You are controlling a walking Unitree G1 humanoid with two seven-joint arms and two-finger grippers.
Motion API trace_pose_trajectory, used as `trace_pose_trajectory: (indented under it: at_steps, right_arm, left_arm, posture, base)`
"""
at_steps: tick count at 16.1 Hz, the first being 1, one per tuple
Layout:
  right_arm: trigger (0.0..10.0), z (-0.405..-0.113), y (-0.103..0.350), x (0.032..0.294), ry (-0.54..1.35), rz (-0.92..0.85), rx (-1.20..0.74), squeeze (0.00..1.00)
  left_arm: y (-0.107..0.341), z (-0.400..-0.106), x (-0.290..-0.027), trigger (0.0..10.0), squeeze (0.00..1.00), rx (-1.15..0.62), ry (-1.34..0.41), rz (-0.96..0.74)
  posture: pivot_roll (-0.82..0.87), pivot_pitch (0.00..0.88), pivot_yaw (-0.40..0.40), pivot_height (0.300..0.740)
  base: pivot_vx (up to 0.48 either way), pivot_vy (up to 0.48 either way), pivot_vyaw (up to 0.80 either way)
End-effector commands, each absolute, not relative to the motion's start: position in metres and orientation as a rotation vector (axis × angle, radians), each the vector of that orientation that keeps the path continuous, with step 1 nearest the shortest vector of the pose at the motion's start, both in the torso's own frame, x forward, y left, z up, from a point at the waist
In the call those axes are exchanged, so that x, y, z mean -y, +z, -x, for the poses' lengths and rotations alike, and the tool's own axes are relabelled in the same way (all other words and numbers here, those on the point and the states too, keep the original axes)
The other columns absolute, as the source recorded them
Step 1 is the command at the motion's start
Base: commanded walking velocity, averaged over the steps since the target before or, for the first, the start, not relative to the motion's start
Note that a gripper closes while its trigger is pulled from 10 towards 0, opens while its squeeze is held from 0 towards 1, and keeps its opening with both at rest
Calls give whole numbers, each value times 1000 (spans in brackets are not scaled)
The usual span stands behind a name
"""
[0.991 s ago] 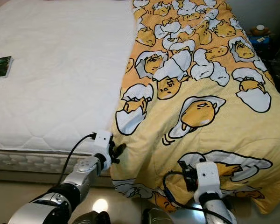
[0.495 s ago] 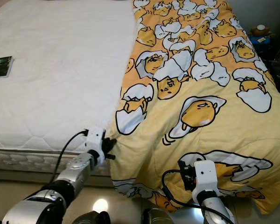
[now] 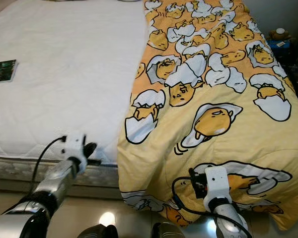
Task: Clean up the room
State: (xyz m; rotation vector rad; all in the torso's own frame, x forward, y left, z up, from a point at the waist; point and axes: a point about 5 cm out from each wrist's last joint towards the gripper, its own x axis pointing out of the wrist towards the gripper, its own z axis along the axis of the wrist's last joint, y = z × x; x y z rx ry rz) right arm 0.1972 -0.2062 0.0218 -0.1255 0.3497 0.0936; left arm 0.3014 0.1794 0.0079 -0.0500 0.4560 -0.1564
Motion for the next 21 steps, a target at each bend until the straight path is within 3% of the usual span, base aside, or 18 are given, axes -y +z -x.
trace_pose_trajectory:
  at_steps: [1, 2, 3, 5, 8, 12, 21]
  right_arm:
    - [10000, -198, 21, 208, 92, 130, -355, 0]
    - [10000, -199, 22, 208, 94, 133, -350, 0]
    - [10000, -200, 24, 207, 98, 139, -334, 0]
    - [10000, -200, 31, 204, 121, 112, -287, 0]
    - [10000, -191, 25, 211, 126, 136, -319, 0]
    - [10000, -193, 26, 212, 91, 144, -312, 0]
    - [10000, -195, 26, 208, 81, 128, -304, 0]
  left_arm:
    - [11, -303, -180, 0, 0, -423, -161, 49]
    - [13, -304, -176, 0, 0, -414, -182, 19]
    - [18, -308, -160, 9882, 1000, -366, -245, 14]
    - [29, -313, -140, 10000, 1000, -283, -325, 63]
    - [33, -318, -132, 10000, 1000, -277, -331, 51]
    - [38, -322, -125, 10000, 1000, -269, -345, 16]
    - [24, -306, -99, 10000, 1000, -302, -476, -28]
  posture:
    - [-188, 69, 16, 740]
    - [-186, 69, 15, 740]
    - [-186, 71, 13, 740]
    - [-192, 78, 15, 740]
    - [-209, 89, 21, 740]
    - [-222, 99, 33, 740]
    - [-212, 107, 27, 740]
  base:
    - [0, 0, 0]
    - [0, 0, 0]
    - [0, 0, 0]
    - [0, 0, 0]
    - [0, 0, 0]
    - [0, 0, 655]
    - [0, 0, 0]
